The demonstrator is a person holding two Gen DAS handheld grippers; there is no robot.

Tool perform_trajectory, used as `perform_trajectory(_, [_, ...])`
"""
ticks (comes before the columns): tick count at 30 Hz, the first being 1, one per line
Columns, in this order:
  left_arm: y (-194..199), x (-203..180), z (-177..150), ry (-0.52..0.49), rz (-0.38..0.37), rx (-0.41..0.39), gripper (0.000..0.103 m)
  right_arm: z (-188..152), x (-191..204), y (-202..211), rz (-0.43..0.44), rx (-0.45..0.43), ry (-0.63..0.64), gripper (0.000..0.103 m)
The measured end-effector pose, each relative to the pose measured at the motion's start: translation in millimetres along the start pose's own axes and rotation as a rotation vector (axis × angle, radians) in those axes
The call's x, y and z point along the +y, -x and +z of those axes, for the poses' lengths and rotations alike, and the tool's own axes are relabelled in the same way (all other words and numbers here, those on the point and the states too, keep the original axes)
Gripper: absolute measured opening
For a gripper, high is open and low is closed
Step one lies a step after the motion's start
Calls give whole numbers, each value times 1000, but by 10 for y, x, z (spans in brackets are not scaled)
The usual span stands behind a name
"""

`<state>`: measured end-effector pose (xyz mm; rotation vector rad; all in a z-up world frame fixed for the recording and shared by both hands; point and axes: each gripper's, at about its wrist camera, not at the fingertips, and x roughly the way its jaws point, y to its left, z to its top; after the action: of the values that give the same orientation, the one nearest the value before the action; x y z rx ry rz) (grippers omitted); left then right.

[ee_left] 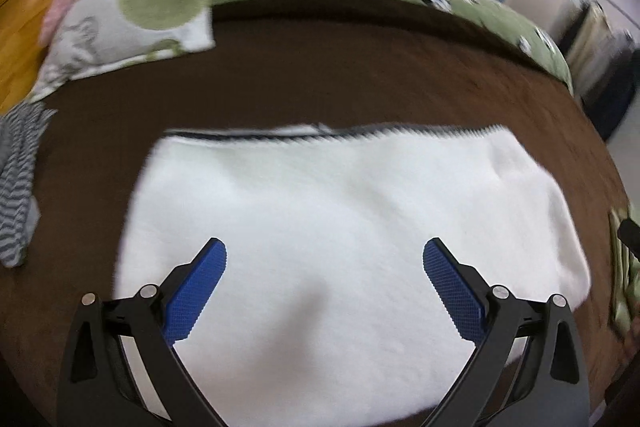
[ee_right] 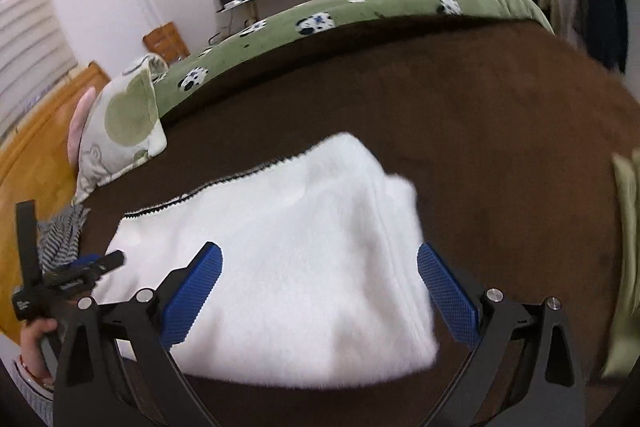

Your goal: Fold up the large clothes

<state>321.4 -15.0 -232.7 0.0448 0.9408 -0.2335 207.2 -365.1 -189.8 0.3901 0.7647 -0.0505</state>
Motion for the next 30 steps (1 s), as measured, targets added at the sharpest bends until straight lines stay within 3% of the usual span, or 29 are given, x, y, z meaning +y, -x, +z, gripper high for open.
perform_trajectory(9, [-634,-288,-74,-37,34,98,97,-557,-305,32,44,16,-132,97])
perform_trajectory(14, [-680,-307,-155,-43,47,62,98,-723,-434,58,89,-13,-238,97])
perform_trajectory(16, [-676,-292,-170,-35,42,54,98,-804,-531,88,149,-58,-346,97])
perform_trajectory(20, [-679,-284,-169,-25,40,48,98,-1002,-691,-65,269,-46,-569,97])
perform_trajectory(30, [-703,-331,-153,-25,38,39,98,-920,-450,-453,288,-38,-565,97])
